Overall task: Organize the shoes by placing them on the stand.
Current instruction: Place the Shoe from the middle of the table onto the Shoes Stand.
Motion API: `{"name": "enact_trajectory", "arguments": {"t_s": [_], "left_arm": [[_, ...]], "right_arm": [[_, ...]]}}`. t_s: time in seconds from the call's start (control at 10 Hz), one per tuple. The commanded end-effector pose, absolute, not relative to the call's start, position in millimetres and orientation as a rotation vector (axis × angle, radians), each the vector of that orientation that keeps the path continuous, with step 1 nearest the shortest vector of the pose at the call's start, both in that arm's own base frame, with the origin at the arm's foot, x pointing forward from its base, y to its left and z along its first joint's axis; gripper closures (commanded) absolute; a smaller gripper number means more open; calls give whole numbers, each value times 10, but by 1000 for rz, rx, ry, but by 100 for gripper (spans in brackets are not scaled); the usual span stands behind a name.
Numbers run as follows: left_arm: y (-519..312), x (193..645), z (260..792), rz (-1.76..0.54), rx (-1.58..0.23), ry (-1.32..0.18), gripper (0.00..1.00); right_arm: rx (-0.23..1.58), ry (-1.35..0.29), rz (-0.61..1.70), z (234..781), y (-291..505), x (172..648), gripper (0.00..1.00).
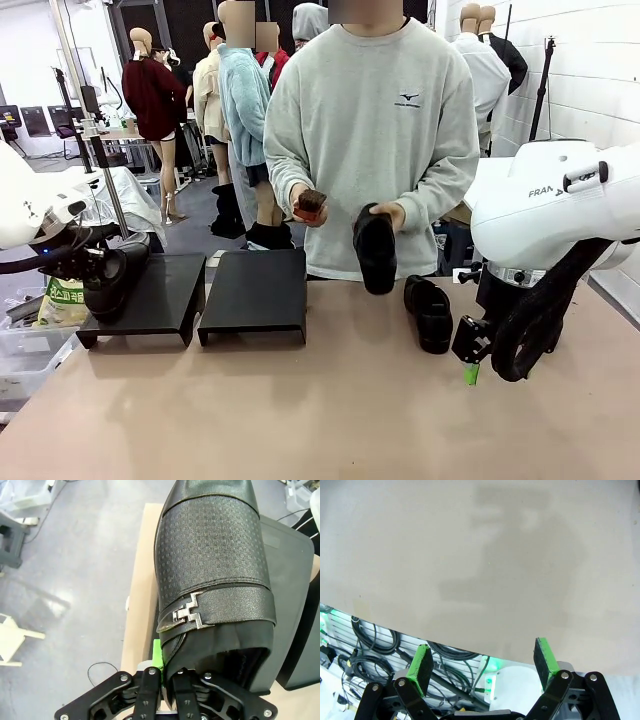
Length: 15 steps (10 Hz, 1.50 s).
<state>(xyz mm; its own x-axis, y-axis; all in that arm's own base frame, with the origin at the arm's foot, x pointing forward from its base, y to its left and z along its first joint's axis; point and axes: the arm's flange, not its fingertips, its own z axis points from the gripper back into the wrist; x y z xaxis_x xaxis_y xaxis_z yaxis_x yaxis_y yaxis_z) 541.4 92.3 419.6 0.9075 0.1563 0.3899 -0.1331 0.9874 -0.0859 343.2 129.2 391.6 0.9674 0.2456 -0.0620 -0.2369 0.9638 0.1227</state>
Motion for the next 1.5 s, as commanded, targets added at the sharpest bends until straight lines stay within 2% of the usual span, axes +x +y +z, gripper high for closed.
{"name": "enact_trajectory", "arguments": {"t_s": [0.0,0.1,0.5,0.6,0.9,1.3,1.4], "left_arm": [[979,5477,4270,145,-55,-397,100],[999,5489,4246,150,-55,-390,89],[1030,5470,4228,144,-37,-407,13],[1030,5457,4262,144,-27,-421,0],[898,5283,4595,94,-41,-445,0],[938,5315,4729,141,52,-418,0],[917,5306,4668,109,-7,-441,0]], "right_arm": [[113,82,259,3904,1271,3433,0],[113,82,259,3904,1271,3433,0],[113,82,259,3904,1271,3433,0],[113,82,259,3904,1271,3433,0],[113,82,259,3904,1271,3433,0],[113,82,259,3904,1271,3433,0],[113,82,259,3904,1271,3433,0]]}}
